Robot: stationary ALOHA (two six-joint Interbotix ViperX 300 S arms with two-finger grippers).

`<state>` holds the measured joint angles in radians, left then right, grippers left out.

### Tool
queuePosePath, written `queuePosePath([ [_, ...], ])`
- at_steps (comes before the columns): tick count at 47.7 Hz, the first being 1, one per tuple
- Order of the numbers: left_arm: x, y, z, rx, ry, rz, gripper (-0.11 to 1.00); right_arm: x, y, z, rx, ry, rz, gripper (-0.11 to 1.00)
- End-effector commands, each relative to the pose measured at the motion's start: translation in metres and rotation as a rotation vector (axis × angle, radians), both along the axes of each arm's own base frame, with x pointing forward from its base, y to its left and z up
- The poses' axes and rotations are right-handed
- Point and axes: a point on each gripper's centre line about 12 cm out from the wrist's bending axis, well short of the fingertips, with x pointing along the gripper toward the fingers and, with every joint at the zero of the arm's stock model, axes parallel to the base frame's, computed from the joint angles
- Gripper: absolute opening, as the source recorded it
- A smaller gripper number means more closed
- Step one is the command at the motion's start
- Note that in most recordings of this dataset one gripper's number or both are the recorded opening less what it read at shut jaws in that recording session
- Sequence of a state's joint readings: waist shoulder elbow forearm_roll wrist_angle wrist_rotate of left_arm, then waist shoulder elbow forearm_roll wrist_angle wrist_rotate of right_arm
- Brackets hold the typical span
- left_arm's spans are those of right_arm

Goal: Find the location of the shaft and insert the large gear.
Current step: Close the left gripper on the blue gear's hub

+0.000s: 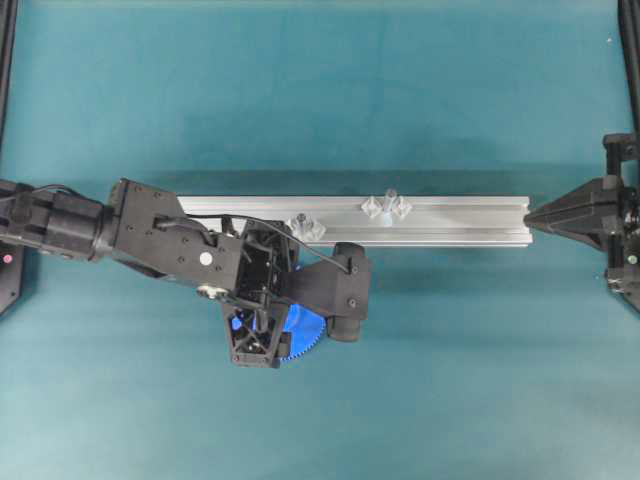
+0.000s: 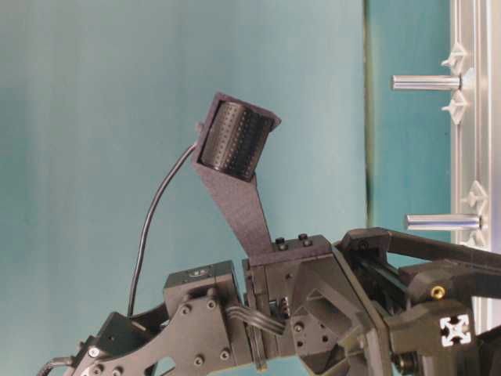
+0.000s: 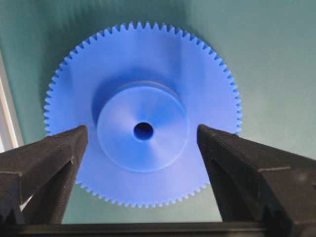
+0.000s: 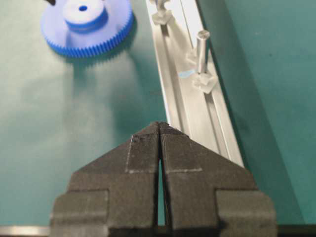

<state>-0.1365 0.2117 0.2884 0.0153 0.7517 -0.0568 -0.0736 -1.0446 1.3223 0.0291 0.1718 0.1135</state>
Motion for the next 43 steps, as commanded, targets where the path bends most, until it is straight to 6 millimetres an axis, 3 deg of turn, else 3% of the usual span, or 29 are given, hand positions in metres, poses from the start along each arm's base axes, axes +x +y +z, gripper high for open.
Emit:
queuePosePath([
  [1,0.005,-0.003,0.013,-0.003,-0.038,-0.008,0.94,0.002,0.000,0.004,0.012,-0.013,-0.007,-0.03],
  [23,0.005,-0.003,0.003,-0.006,-0.019,0.006,0.94,0.002,0.000,0.004,0.012,-0.013,-0.007,-0.03],
  [43,0.003,-0.003,-0.018,0.001,0.018,0.005,0.94,0.002,0.000,0.003,0.012,-0.010,-0.007,-0.03],
])
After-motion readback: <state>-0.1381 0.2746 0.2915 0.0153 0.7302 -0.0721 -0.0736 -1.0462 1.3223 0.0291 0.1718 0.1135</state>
